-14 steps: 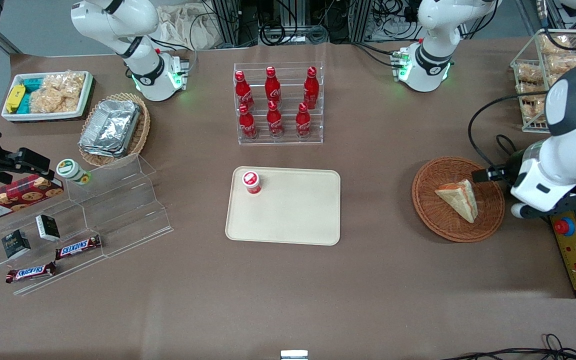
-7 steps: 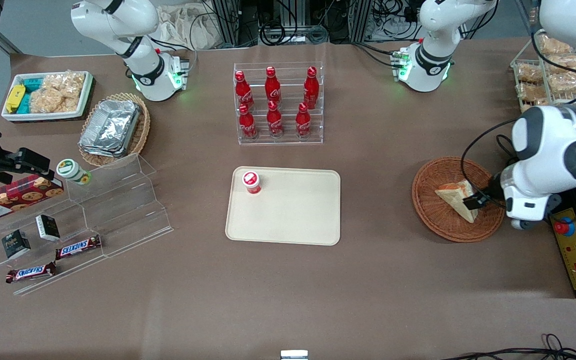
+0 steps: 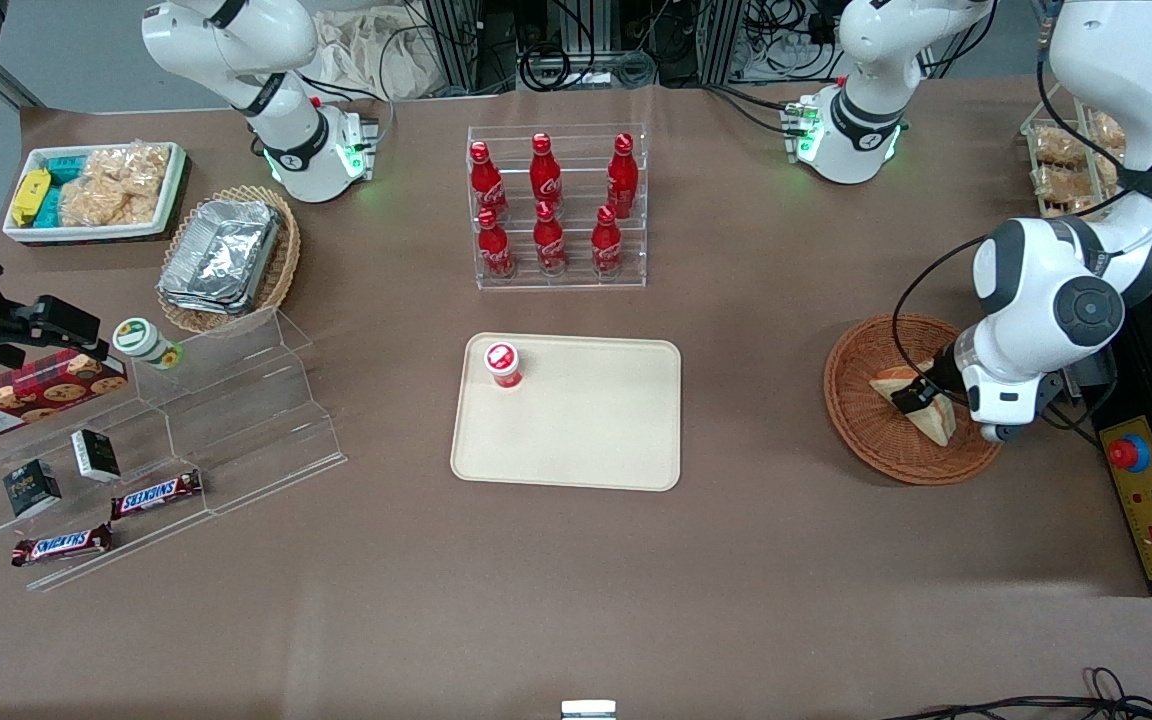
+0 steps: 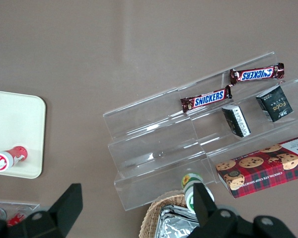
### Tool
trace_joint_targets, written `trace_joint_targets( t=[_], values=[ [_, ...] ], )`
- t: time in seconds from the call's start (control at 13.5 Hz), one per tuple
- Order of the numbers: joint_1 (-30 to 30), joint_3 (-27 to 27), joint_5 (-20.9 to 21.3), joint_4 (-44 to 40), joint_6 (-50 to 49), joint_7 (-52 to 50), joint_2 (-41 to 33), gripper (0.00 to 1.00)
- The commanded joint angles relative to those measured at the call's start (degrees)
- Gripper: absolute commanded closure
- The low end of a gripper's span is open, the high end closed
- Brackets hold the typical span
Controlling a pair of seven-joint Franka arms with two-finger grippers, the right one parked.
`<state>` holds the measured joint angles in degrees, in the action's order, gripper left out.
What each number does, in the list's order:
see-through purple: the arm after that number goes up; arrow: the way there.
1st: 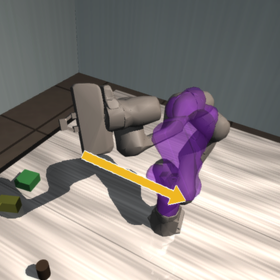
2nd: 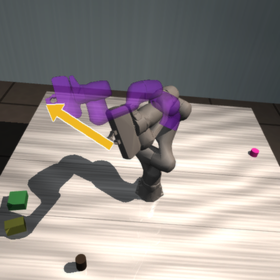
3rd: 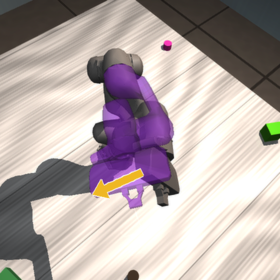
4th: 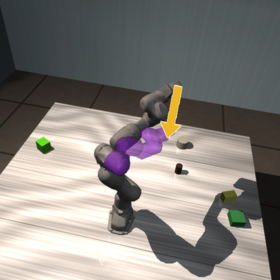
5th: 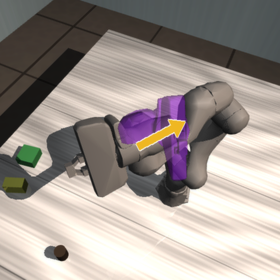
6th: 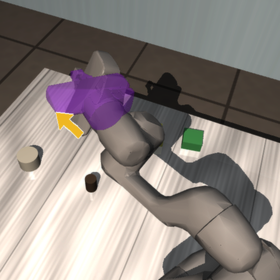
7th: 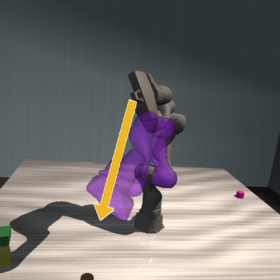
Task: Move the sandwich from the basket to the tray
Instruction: 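Close the left gripper on the wrapped sandwich's edge, then lift the sandwich and carry it toward the cream tray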
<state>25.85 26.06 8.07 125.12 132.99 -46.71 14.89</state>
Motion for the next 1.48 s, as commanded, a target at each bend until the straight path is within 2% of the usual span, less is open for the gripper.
trace_joint_targets(
  t=[0.0, 0.07, 0.15, 0.22, 0.3, 0.37, 0.52, 0.81, 1.11, 1.26, 1.41],
  values=[
    [0.52, -0.93, 0.63, 0.39, 0.78, -1.02, -0.48, 0.00],
    [0.43, -0.93, 0.63, 0.38, 0.87, -1.10, -0.13, 0.08],
    [0.43, -1.01, 1.07, 0.21, 1.05, -1.11, 0.92, 0.35],
    [0.43, -1.01, 3.68, 0.12, 1.57, -1.19, 1.71, 0.52],
    [0.43, -1.10, 6.23, 0.30, 1.58, -1.19, 2.68, 0.89],
    [0.35, -1.10, 8.17, 0.38, 1.49, -1.19, 2.95, 1.00],
    [-0.09, -0.93, 8.19, -1.10, 0.26, -2.42, 2.69, 1.00],
    [-3.95, 0.74, 7.49, -15.74, -18.06, -1.90, 2.95, 1.00],
    [-11.24, 6.00, 5.56, -29.55, -28.38, 3.17, 6.01, 1.00],
    [-16.76, 7.95, 5.47, -36.06, -28.48, 10.64, 11.01, 1.00],
    [-24.49, 7.95, 5.64, -40.47, -28.22, 10.94, 16.46, 1.00]
  ],
)
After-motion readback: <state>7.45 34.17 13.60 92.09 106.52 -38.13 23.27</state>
